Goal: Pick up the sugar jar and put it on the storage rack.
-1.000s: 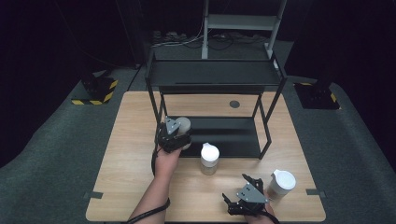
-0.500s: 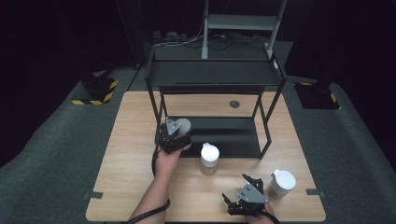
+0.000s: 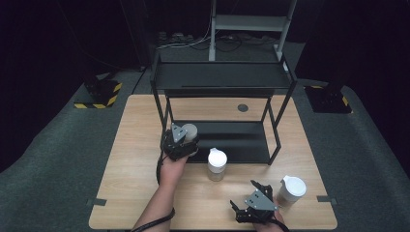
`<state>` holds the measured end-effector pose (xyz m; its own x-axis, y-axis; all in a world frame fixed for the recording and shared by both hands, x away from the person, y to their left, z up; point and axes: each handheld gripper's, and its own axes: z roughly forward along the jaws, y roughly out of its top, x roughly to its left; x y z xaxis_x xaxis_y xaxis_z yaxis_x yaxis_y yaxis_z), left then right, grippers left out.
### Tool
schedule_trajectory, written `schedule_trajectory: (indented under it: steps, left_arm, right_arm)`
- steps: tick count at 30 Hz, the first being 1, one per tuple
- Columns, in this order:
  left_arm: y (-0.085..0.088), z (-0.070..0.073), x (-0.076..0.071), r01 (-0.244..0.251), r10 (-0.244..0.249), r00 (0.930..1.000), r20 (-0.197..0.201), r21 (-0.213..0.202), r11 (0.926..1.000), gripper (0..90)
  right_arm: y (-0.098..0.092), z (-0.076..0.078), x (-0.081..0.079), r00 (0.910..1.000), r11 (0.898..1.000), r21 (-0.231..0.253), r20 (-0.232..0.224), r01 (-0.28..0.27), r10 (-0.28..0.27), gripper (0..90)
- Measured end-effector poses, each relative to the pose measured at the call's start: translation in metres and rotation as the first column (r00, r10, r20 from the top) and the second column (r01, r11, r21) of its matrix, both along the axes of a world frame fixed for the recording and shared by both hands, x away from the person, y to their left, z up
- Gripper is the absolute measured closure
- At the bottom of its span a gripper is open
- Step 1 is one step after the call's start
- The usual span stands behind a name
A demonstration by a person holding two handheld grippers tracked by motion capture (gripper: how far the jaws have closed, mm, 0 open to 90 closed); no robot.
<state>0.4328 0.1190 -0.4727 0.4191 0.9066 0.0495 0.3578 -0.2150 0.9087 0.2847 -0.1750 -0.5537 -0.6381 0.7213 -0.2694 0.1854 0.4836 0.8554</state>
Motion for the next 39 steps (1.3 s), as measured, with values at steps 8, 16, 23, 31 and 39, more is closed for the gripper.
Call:
schedule_trajectory:
  steps: [8,16,23,31,39]
  left_arm:
    - [0.000,0.000,0.000,-0.002,0.002,1.0000,-0.002,-0.008,1.0000,33.1]
    - [-0.002,0.003,-0.001,0.000,0.000,0.9999,0.017,-0.022,0.9998,25.5]
    - [-0.003,0.010,-0.004,-0.002,0.003,0.9992,0.039,-0.017,0.9998,17.8]
    - [-0.003,0.018,-0.009,0.011,-0.010,0.9980,0.063,-0.011,0.9999,10.0]
    - [-0.001,0.026,-0.017,0.027,-0.025,0.9964,0.081,-0.025,0.9993,3.5]
  right_arm:
    - [0.000,0.000,0.000,1.0000,1.000,0.002,-0.001,0.000,0.000,0.2]
    - [0.000,0.000,0.000,1.0000,1.000,0.001,-0.001,-0.001,0.001,0.2]
    - [0.000,0.000,0.000,1.0000,1.000,-0.001,-0.004,0.000,0.000,0.3]
    - [0.001,0.000,0.000,1.0000,1.000,-0.003,-0.002,-0.001,0.001,0.2]
    - [0.001,0.000,0.000,1.0000,1.000,-0.003,-0.002,-0.001,0.001,0.2]
